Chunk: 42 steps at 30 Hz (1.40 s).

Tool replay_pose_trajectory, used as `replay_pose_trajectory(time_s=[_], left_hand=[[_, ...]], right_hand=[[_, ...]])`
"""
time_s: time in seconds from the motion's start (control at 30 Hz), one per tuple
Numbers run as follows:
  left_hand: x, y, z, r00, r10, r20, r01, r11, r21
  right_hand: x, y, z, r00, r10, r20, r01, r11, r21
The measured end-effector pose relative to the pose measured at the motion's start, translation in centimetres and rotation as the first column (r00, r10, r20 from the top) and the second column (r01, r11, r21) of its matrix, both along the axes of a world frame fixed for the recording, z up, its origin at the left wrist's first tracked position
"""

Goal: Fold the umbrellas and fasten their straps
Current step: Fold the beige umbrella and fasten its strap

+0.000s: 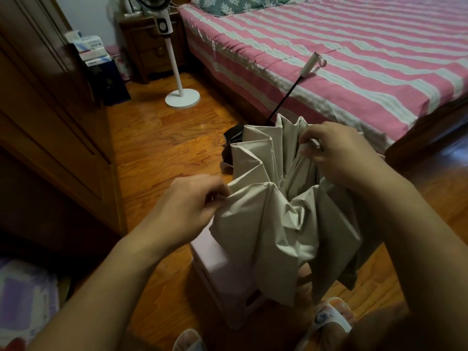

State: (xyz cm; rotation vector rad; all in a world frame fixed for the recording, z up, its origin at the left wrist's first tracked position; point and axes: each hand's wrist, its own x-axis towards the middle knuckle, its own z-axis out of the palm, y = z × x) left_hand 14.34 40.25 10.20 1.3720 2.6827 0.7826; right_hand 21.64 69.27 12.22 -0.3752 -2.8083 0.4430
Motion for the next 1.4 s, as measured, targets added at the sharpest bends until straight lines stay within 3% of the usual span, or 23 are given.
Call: replay_pose_trajectory(time_s=[0.1, 0.27, 0.37, 0.5, 0.57, 0.63, 0.7, 0.8, 0.87, 1.03, 1.13, 1.23, 1.4], left_hand=[[-0.1, -0.6, 0.8, 0.993, -0.009, 0.121, -0.002, 0.996, 0.094], [-0.3, -0.3, 0.0, 0.990, 0.010, 0.138, -0.018, 0.998, 0.055], [0.0, 0.8, -0.9, 0.998, 0.063, 0.025, -0.065, 0.992, 0.109], [0.5, 2.1, -0.8, 0.989, -0.020, -0.149, 0.070, 0.940, 0.334], [0.9, 2.5, -0.6, 0.999, -0.037, 0.002, 0.032, 0.904, 0.426], [0.7, 2.6, -0.7, 0.933, -0.022, 0.360, -0.130, 0.910, 0.393], [-0.3, 2.1, -1.8, 0.802, 0.052, 0.595, -0.202, 0.961, 0.187], [-1.1, 1.3, -4.3, 0.700, 0.141, 0.700, -0.106, 0.990, -0.094], [-0.8, 1.8, -6.1, 0.687, 0.152, 0.711, -0.129, 0.988, -0.087], [0.1, 4.5, -8.8, 0.786, 0.040, 0.617, -0.127, 0.987, 0.098], [-0.1, 5.5, -10.4, 0.831, -0.004, 0.557, -0.078, 0.989, 0.123], [-0.3, 5.8, -11.9, 0.849, 0.016, 0.527, -0.085, 0.991, 0.107], [-0.3, 5.1, -12.7, 0.894, 0.093, 0.438, -0.140, 0.987, 0.075]], right_hand=[[0.0, 0.2, -0.1, 1.000, -0.017, 0.005, 0.017, 1.000, -0.005], [-0.1, 0.3, 0.0, 0.999, -0.031, 0.011, 0.031, 0.999, -0.010], [-0.1, 0.2, -0.1, 0.999, -0.032, 0.003, 0.032, 0.999, 0.000], [-0.2, -0.1, 0.0, 0.999, -0.037, 0.013, 0.037, 0.999, 0.008], [-0.2, -0.1, 0.1, 0.999, -0.037, 0.017, 0.036, 0.999, 0.002], [0.0, 0.1, 0.1, 0.999, -0.048, 0.024, 0.049, 0.999, -0.013], [0.2, 0.7, 0.1, 0.997, -0.064, 0.031, 0.065, 0.997, -0.028], [0.7, 1.9, 0.2, 0.993, -0.112, 0.043, 0.114, 0.993, -0.039], [1.0, 2.6, 0.1, 0.989, -0.140, 0.052, 0.143, 0.989, -0.049], [1.4, 3.9, -0.1, 0.979, -0.193, 0.070, 0.196, 0.980, -0.036], [1.3, 3.5, -1.1, 0.972, -0.199, 0.126, 0.209, 0.975, -0.075], [1.0, 2.8, -1.8, 0.962, -0.264, 0.063, 0.269, 0.958, -0.099], [1.4, 4.5, 0.8, 0.966, -0.248, -0.070, 0.236, 0.961, -0.142]])
